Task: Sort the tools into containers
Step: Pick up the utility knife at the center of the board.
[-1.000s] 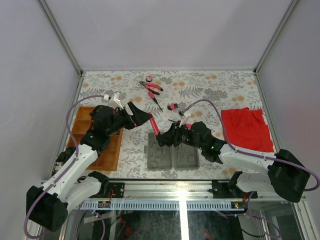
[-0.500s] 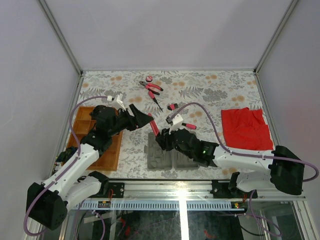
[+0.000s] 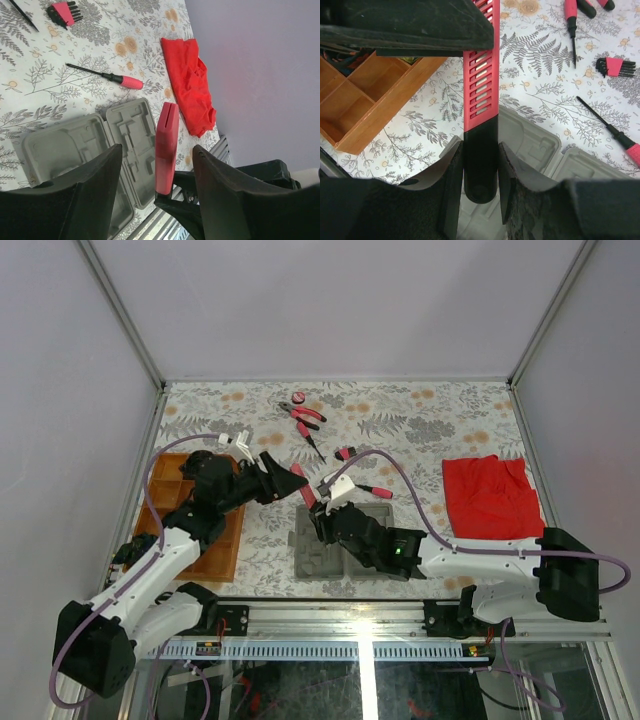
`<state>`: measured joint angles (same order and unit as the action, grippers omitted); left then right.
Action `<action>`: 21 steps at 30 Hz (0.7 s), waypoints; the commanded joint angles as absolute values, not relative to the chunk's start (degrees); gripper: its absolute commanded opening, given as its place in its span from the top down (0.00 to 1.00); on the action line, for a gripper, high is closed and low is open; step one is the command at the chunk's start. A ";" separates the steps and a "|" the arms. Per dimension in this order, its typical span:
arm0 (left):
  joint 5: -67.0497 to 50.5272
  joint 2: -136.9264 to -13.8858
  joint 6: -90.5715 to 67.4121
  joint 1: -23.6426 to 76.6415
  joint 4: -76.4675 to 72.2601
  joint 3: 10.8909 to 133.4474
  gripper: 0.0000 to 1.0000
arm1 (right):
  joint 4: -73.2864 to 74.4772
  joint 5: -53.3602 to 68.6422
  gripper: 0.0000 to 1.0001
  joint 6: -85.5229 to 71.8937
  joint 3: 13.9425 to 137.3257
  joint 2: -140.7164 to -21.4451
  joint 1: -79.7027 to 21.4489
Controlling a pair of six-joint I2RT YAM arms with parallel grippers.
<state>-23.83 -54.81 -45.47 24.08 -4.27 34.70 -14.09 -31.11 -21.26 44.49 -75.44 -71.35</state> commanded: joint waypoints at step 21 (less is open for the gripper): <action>-37.59 -42.37 -44.21 24.43 -25.81 35.11 0.32 | -14.21 -31.02 1.00 -12.33 43.90 -57.93 -72.86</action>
<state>-34.11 -45.50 -46.61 24.08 -19.73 32.10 -12.43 -33.32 -16.80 43.77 -63.86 -72.44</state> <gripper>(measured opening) 0.679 0.364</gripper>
